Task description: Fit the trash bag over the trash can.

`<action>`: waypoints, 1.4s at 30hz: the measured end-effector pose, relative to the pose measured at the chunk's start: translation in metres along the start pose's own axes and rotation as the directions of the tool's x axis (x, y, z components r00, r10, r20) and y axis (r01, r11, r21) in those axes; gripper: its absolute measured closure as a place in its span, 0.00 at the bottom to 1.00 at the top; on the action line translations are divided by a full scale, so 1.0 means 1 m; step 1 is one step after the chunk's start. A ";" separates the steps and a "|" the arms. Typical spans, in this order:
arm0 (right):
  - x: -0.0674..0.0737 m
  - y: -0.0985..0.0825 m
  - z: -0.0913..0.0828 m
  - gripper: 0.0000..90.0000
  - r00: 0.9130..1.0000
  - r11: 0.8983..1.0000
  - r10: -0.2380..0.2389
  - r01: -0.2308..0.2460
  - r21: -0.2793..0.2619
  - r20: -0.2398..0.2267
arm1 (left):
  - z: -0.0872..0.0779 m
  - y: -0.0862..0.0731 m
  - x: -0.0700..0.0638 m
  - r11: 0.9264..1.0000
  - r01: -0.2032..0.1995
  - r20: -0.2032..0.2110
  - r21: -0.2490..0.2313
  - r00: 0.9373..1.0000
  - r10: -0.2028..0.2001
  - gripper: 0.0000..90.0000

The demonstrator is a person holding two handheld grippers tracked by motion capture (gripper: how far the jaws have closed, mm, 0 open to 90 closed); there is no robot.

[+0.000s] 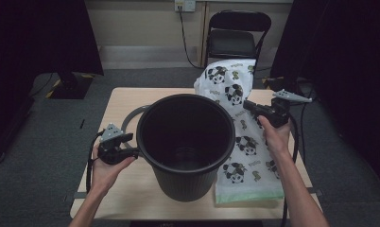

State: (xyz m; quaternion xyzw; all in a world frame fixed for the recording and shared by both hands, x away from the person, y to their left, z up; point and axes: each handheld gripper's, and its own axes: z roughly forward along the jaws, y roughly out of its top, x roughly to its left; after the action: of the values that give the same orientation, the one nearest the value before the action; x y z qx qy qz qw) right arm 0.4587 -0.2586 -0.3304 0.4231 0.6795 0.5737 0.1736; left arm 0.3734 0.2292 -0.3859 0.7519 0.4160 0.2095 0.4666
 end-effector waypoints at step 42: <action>0.121 0.030 -0.035 1.00 0.930 0.978 -0.187 0.148 -0.144 -0.317 | -0.073 0.087 -0.047 0.940 -0.026 0.083 -0.341 0.995 0.058 0.37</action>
State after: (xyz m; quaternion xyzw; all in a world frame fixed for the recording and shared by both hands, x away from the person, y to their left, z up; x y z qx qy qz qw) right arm 0.3745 -0.1879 -0.2627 0.2509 0.6976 0.6582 0.1309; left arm 0.3329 0.2104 -0.2716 0.6779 0.3356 0.2533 0.6031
